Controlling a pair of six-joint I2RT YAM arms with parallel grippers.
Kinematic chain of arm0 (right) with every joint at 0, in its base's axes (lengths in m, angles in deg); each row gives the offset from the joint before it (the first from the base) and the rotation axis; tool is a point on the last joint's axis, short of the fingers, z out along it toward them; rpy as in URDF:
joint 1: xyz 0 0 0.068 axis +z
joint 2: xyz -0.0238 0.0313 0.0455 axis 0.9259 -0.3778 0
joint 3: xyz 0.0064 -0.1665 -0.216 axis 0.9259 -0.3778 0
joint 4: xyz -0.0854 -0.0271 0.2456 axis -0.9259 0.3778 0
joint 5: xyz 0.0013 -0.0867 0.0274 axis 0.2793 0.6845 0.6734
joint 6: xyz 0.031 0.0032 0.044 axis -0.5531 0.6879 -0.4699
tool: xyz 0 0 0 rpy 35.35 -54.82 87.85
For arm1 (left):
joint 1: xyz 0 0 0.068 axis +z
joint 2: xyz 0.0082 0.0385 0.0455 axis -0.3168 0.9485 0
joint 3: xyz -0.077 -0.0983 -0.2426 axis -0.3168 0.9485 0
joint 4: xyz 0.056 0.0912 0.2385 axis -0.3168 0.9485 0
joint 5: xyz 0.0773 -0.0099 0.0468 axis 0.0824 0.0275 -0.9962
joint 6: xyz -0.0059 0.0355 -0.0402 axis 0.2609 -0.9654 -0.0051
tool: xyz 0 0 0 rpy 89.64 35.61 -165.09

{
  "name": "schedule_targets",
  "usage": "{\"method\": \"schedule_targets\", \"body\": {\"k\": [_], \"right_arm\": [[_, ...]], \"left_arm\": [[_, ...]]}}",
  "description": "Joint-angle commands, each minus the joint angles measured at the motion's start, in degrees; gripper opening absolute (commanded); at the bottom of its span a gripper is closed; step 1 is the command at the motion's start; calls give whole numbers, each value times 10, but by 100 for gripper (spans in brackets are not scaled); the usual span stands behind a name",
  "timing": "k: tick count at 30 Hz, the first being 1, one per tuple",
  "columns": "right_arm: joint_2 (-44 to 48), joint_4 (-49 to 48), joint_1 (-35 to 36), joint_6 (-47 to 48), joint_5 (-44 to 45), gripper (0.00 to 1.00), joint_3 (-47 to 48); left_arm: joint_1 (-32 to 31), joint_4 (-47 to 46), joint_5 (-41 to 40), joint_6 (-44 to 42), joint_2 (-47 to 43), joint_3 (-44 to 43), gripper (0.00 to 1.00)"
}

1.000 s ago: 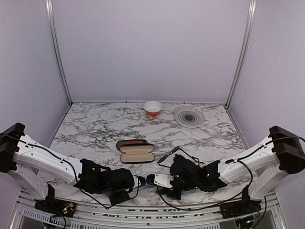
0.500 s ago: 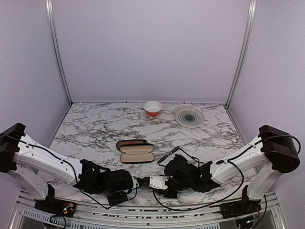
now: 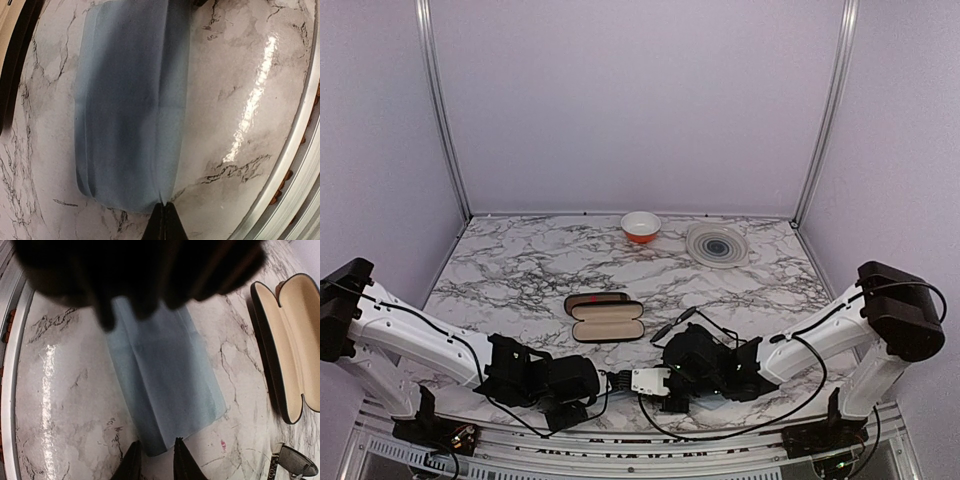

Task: Organize the sunglasses
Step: Pick up the folded cleaning cloth from the center of the board.

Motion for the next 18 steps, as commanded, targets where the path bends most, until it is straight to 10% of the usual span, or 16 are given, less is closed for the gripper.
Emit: {"method": "schedule_targets", "body": {"k": [1,18], "right_arm": [[-17,4,-16,5,-7,22,0],[-33,0,-17,-2,-69,13,-15]], "left_arm": [[-7,-5,5,-5,-2,1,0],[-7,-4,-1,-3,1,0,0]]}}
